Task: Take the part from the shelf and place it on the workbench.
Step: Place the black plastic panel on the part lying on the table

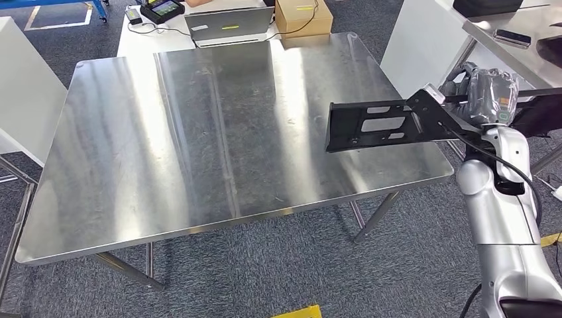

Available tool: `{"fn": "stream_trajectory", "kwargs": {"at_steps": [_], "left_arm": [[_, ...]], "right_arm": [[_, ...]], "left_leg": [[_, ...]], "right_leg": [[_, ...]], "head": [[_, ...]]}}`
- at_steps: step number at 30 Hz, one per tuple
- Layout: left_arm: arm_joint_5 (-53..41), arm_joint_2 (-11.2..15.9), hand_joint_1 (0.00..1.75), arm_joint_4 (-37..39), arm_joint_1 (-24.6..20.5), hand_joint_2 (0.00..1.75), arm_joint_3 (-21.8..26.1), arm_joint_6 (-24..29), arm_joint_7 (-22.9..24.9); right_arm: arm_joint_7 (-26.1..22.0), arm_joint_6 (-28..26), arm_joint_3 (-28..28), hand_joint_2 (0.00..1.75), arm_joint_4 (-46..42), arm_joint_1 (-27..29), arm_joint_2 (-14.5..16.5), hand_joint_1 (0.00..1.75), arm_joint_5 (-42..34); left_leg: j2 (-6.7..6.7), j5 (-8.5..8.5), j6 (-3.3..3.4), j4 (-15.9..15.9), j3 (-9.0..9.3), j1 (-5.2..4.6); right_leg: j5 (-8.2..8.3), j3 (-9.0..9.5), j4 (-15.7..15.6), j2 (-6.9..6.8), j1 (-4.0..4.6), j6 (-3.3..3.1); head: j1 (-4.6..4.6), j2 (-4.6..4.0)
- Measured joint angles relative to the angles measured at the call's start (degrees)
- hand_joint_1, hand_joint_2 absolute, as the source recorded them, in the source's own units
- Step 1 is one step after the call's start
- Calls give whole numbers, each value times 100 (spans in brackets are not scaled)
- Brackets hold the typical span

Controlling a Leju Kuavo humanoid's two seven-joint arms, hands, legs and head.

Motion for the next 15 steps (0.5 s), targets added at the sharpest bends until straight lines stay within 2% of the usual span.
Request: {"fn": "stream_trajectory", "kwargs": {"at_steps": [6, 15], "left_arm": [[53, -2, 0, -29, -72, 175, -76, -71, 12], [251, 7, 0, -78, -95, 175, -94, -68, 9]], "right_arm": [[159, -553, 23, 175, 1082, -544, 716, 175, 608], [216, -838, 56, 175, 2531, -1125, 1766, 175, 979]], "left_leg": [[21, 10, 2, -1, 19, 11], [21, 12, -5, -1, 18, 25]], "right_leg": [[3, 11, 9, 9, 9, 4], [0, 8, 15, 9, 20, 0]], "head": [[0, 0], [-1, 0]]}}
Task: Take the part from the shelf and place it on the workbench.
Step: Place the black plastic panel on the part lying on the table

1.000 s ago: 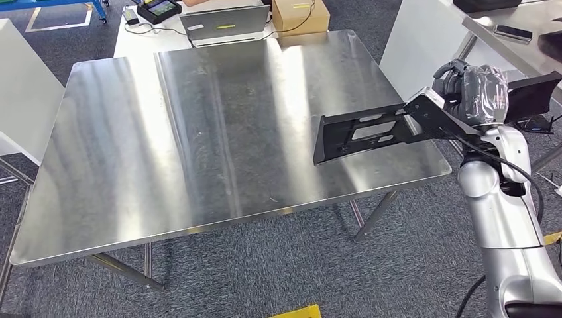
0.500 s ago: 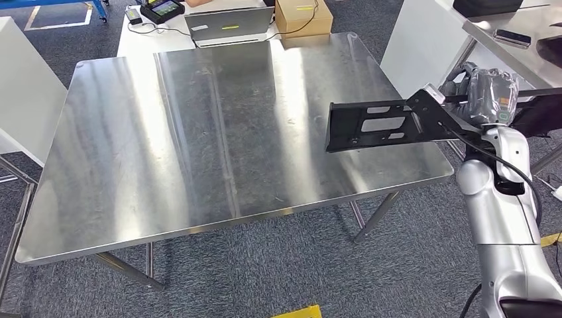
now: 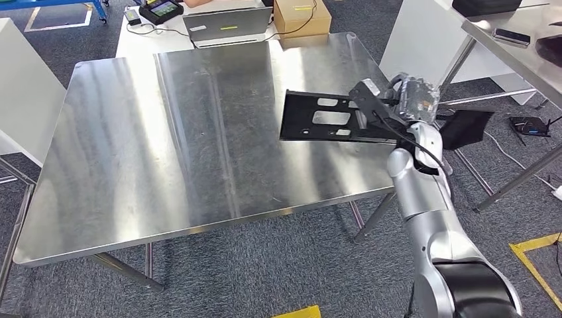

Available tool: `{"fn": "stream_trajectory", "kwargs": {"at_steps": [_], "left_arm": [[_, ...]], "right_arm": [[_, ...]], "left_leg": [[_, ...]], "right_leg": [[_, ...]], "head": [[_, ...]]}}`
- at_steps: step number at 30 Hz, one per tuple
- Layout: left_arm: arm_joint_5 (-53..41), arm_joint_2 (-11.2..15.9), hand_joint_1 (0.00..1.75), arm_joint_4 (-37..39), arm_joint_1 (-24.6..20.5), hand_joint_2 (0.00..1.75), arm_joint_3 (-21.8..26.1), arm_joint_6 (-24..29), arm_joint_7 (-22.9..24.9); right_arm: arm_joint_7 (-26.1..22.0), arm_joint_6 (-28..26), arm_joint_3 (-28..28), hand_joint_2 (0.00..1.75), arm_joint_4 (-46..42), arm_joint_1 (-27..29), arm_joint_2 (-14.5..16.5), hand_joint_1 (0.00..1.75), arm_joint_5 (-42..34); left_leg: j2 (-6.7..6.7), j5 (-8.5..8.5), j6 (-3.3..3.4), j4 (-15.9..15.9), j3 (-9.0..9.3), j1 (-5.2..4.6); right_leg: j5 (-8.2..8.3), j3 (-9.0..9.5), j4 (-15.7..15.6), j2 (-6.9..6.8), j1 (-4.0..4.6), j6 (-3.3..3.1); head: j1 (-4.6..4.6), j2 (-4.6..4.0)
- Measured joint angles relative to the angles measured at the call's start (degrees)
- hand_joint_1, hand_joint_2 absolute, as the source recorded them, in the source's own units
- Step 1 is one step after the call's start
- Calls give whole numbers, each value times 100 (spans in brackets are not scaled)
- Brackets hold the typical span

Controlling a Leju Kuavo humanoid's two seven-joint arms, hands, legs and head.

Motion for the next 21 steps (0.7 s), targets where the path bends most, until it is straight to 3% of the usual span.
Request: {"fn": "stream_trajectory", "kwargs": {"at_steps": [9, 21], "left_arm": [[107, 38, 0, -52, 38, 175, 2, 27, -38], [108, 81, 0, -107, 41, 175, 2, 118, -50]], "right_arm": [[-226, 6, 5, 175, 783, -111, 625, 175, 131], [-450, 201, 11, 175, 1123, -115, 1016, 175, 314]], "left_leg": [[-5, -1, -1, -1, -1, 0], [3, -1, -1, -1, -1, -1]], "right_leg": [[-2, -2, -1, -2, -1, -2], [-1, -1, -1, 1, -1, -2]], "head": [[1, 0], [1, 0]]}}
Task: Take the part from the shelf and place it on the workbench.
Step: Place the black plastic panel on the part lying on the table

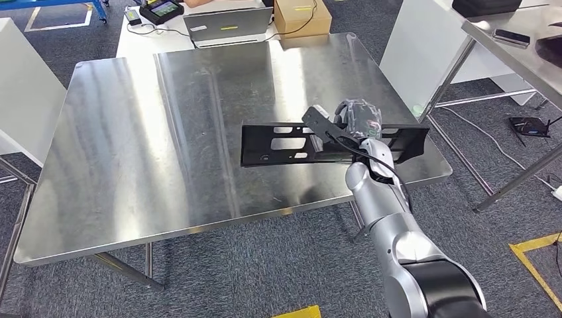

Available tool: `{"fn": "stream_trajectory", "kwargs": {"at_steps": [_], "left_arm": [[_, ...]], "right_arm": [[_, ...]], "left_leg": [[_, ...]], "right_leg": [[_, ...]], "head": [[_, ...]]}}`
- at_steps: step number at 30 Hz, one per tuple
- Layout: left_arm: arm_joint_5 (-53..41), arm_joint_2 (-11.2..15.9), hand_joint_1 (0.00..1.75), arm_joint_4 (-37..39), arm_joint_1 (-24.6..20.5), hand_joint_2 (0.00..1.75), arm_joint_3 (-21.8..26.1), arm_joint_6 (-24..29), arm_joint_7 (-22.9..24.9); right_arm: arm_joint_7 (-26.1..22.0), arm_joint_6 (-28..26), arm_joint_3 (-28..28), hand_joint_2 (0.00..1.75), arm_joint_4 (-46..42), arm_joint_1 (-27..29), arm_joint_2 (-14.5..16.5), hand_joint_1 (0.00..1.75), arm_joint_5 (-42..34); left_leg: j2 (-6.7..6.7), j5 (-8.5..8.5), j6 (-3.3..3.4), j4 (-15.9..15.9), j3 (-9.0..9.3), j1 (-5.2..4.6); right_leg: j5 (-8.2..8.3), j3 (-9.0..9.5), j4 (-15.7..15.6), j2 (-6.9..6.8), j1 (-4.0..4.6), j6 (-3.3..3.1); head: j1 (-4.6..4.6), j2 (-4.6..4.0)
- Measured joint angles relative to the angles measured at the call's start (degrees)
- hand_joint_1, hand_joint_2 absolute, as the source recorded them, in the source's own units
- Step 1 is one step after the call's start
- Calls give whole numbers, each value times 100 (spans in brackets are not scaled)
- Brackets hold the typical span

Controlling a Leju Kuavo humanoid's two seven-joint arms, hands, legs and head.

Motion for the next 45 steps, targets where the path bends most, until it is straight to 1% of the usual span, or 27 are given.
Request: {"fn": "stream_trajectory", "kwargs": {"at_steps": [6, 10, 16, 21, 26, 31, 45], "left_arm": [[72, 8, 0, -10, 49, 175, 0, -88, -25], [51, -9, 0, -8, 147, 175, 0, -116, -1], [2, -101, 0, -8, 265, 175, 0, -102, -34], [-56, -144, 0, -9, 278, 175, 0, -57, -31], [-116, -177, 0, -10, 290, 175, 0, -11, 15], [-129, -189, 0, -10, 291, 175, 0, -9, 50], [-157, -204, 0, -33, 291, 175, 0, -15, 67]], "right_arm": [[-396, -86, 79, 175, 52, -47, 356, 175, 104], [-688, -97, 84, 175, -219, -143, 404, 175, -10], [-528, 486, 85, 175, -1363, -153, 220, 175, 196], [-465, 615, 82, 175, -1891, -138, -6, 175, 221], [-454, 607, 59, 175, -2086, -44, -216, 175, 163], [-454, 603, 31, 175, -2153, 53, -341, 175, 127], [-454, 604, 6, 175, -2187, 107, -418, 175, 114]], "left_leg": [[-4, 0, 0, 0, 0, 6], [-4, 0, 0, 0, -1, 5], [-5, 0, 0, 0, -1, -3], [-4, 0, 1, 2, 0, -4], [-4, 0, 1, 2, 1, -3], [-2, 0, 0, 1, 1, -3], [-3, -5, 4, 9, -1, -13]], "right_leg": [[-1, -2, 2, 0, 2, -1], [-2, -5, 0, -1, 0, -2], [-1, -8, -4, -1, -8, -1], [1, -7, -5, -1, -8, 1], [1, -5, -4, -1, -7, 1], [1, -6, -4, -1, -6, 1], [3, -2, -10, 0, -14, 4]], "head": [[0, 0], [0, 0], [0, 0], [0, 0], [0, 0], [0, 0], [0, 0]]}}
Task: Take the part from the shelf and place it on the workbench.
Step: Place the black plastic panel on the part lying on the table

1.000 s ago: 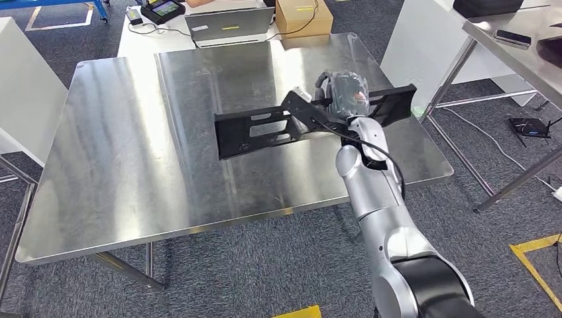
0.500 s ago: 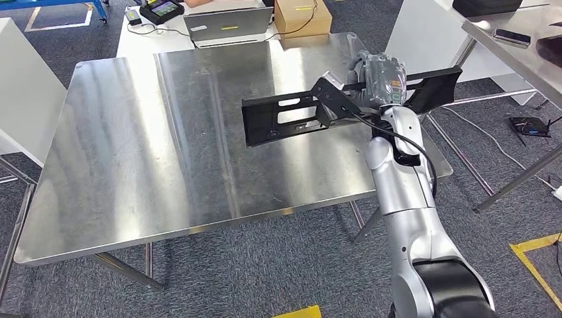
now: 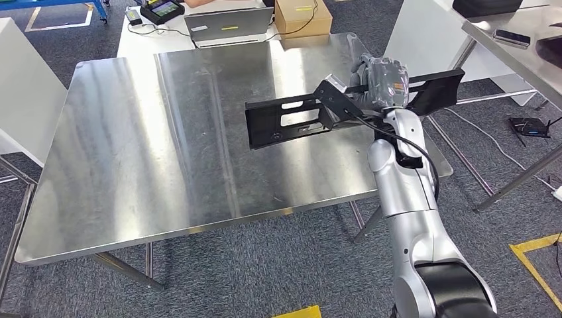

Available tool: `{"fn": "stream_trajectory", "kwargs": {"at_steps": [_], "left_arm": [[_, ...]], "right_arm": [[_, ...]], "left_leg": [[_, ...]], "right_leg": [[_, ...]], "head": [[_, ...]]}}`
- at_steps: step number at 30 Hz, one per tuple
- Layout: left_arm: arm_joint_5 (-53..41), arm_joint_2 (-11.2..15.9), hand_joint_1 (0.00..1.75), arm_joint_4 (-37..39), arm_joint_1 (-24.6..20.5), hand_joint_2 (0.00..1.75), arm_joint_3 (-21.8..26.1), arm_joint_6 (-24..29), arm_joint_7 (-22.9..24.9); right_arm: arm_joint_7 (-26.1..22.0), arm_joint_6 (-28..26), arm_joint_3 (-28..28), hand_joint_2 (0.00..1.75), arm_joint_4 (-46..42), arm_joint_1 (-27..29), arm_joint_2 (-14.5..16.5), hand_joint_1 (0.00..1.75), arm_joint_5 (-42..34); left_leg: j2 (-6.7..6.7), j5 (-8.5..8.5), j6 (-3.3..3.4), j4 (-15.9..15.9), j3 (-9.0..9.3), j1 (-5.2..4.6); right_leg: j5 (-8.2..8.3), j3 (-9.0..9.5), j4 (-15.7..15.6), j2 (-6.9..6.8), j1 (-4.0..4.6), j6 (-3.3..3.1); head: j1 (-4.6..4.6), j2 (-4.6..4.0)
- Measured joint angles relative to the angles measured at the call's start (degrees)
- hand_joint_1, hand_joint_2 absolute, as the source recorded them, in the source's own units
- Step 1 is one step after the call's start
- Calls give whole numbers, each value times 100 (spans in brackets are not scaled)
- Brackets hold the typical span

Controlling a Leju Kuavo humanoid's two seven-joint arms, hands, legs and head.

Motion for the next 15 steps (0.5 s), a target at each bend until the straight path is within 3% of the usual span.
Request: {"fn": "stream_trajectory", "kwargs": {"at_steps": [6, 10, 11, 14, 15], "left_arm": [[-19, 3, 0, -30, -1, 175, 0, -19, 63], [-48, 2, 0, -55, -4, 175, 0, -19, 138], [-58, 2, 0, -57, -7, 175, 0, -20, 148], [-83, 1, 0, -57, -15, 175, -1, -38, 158], [-96, 0, 0, -57, -13, 175, -1, -54, 162]], "right_arm": [[22, 8, -37, 175, 0, 12, -13, 175, -8], [45, 8, -66, 175, -24, 21, -18, 175, 6], [54, 9, -72, 175, -36, 27, -23, 175, 15], [79, 23, -98, 175, -48, 83, -50, 175, 32], [83, 31, -113, 175, -48, 120, -63, 175, 33]], "left_leg": [[-1, -29, 44, 14, -2, -42], [0, -60, 125, -52, 59, -21], [3, -59, 148, -77, 89, 0], [3, -106, 186, -88, 145, 13], [-4, -133, 183, -86, 172, 11]], "right_leg": [[-11, 5, -6, 0, -41, 33], [-89, -36, 90, 0, -55, 92], [-182, -152, 316, 1, -54, 82], [-583, -849, 1534, 7, -50, 32], [-616, -1027, 1789, 8, -49, 48]], "head": [[0, 0], [1, 0], [3, 0], [5, 0], [5, 0]]}}
